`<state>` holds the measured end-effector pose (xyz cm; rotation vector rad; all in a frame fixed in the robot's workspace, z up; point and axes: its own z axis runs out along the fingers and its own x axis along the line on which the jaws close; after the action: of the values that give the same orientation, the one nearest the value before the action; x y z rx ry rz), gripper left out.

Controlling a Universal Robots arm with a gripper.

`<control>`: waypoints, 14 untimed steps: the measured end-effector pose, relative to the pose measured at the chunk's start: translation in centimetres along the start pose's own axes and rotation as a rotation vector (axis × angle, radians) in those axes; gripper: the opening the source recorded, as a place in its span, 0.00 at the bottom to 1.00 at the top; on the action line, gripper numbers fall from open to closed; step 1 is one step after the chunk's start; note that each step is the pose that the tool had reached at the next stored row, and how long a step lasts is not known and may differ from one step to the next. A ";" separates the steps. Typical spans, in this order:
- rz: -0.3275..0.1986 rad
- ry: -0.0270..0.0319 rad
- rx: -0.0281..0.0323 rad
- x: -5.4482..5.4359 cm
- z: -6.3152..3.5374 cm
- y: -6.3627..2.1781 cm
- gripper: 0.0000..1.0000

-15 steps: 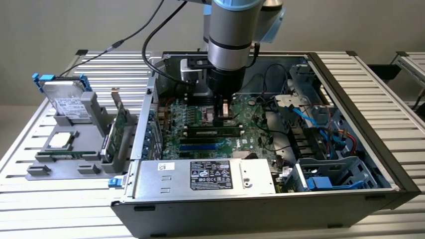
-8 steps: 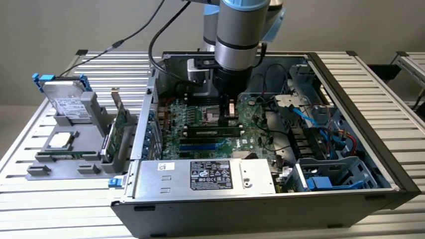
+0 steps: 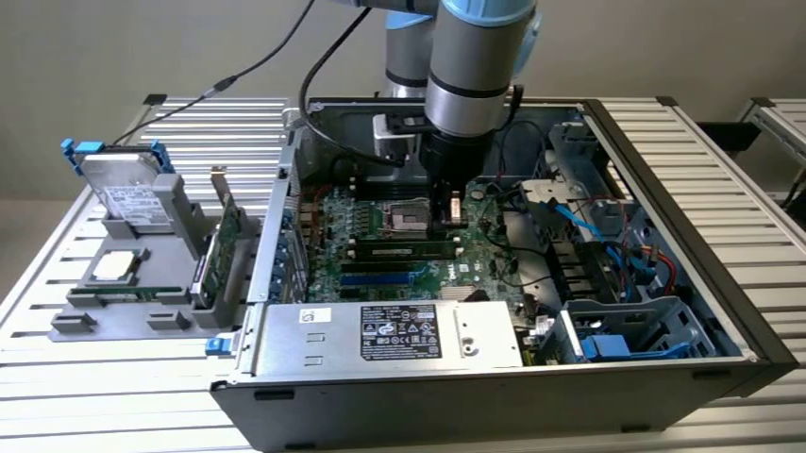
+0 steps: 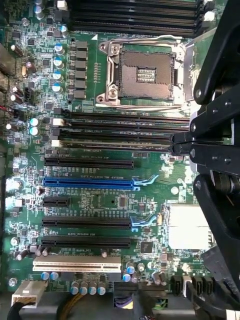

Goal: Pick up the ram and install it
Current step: 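Press down the ram until it locks into place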

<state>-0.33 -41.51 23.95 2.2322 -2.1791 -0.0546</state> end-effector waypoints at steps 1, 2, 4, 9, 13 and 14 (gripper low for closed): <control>0.000 0.0000 0.0000 0.0 0.19 -0.01 0.10; 0.000 -0.0002 0.0001 0.0 0.32 -0.02 0.10; 0.000 0.0001 0.0000 0.0 0.34 -0.01 0.10; 0.000 0.0000 0.0000 0.0 0.57 -0.02 0.10; 0.000 0.0006 -0.0002 0.0 0.66 -0.02 0.10; 0.000 0.0005 -0.0001 0.0 0.66 -0.02 0.10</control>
<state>-0.33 -41.48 23.29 2.2319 -2.1788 -0.0542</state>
